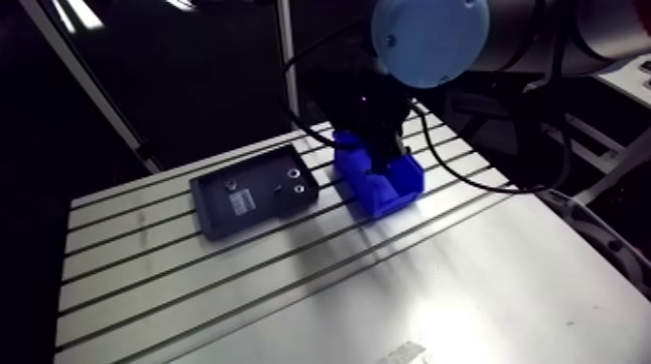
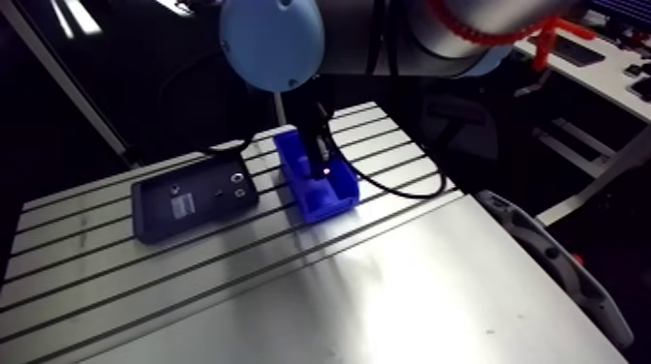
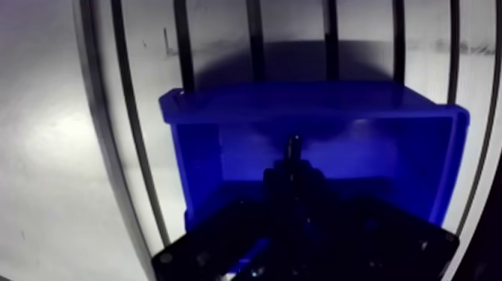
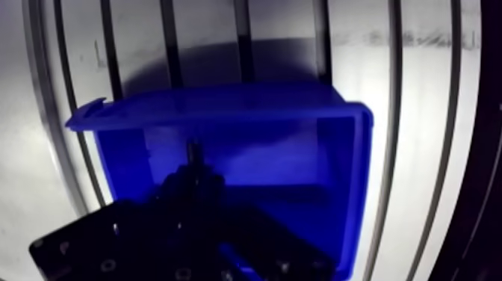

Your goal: Pick up the M10 bolt from the tray and put it into the blue bin.

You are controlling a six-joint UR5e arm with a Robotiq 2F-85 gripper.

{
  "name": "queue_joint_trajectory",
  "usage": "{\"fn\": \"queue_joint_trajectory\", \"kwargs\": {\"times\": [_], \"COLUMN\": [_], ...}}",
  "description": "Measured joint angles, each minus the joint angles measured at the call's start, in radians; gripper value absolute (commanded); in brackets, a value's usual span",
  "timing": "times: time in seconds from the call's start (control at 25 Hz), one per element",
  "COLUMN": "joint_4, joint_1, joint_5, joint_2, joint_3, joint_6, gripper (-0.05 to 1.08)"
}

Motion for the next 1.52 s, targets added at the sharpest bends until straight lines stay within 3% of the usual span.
{"fn": "queue_joint_trajectory", "kwargs": {"times": [0.28, 0.44, 0.48, 0.56, 0.64, 0.68, 1.04, 1.52], "joint_4": [-0.016, -0.02, -0.02, -0.02, -0.021, -0.021, -0.04, 0.037], "joint_1": [0.0, -0.001, -0.001, 0.0, 0.001, 0.001, 0.006, 0.031], "joint_5": [-0.003, -0.005, -0.006, -0.006, -0.006, -0.006, -0.004, 0.004], "joint_2": [0.018, 0.026, 0.027, 0.028, 0.028, 0.029, 0.016, -0.087], "joint_3": [0.002, 0.002, 0.002, 0.003, 0.004, 0.004, 0.003, -0.047], "joint_6": [0.009, 0.012, 0.012, 0.013, 0.015, 0.02, 0.054, 0.077], "gripper": [1.03, 0.91, 0.8, 0.28, 0.06, 0.02, 0.01, 0.01]}}
